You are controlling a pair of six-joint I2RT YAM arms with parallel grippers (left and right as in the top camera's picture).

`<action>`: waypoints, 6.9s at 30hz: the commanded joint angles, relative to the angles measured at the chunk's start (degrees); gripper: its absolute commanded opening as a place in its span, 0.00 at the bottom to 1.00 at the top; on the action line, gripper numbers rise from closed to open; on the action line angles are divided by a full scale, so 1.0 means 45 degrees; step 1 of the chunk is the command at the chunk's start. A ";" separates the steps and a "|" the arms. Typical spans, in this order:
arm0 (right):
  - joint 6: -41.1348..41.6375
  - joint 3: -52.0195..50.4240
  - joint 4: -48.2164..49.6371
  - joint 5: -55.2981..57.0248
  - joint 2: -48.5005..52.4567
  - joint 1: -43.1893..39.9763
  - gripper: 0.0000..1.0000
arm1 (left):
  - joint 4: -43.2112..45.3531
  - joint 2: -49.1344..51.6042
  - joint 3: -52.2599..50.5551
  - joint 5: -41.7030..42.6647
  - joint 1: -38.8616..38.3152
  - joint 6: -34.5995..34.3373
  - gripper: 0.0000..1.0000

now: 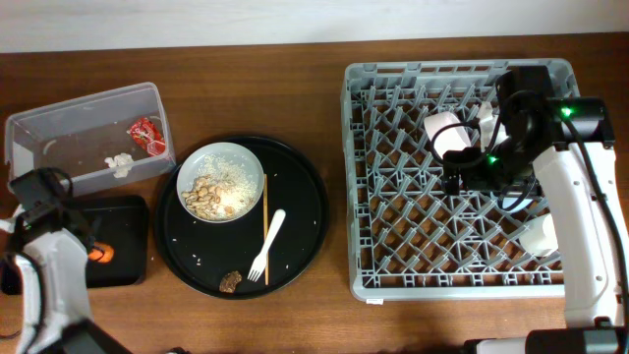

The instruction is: Sort waste into correct bins and load items into the dishwasher rack

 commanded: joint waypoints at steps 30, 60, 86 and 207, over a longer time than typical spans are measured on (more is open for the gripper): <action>0.1515 -0.0117 0.0967 -0.2584 0.0000 0.3288 0.99 | -0.5090 -0.0903 0.2001 0.3478 -0.2225 0.2531 0.99; 0.9131 -0.0117 0.8009 -0.0316 0.7325 1.1769 0.70 | -0.6188 -0.0903 0.1880 0.3381 -0.1282 0.2477 0.99; 0.9170 -0.0015 0.7062 -0.0311 0.8140 1.1846 0.25 | -0.6154 -0.0903 0.1870 0.3424 -0.1282 0.2477 0.99; 0.5231 0.2550 0.1943 0.1666 0.4269 0.6659 0.04 | -0.6057 -0.0903 0.1860 0.3419 -0.1282 0.2477 0.99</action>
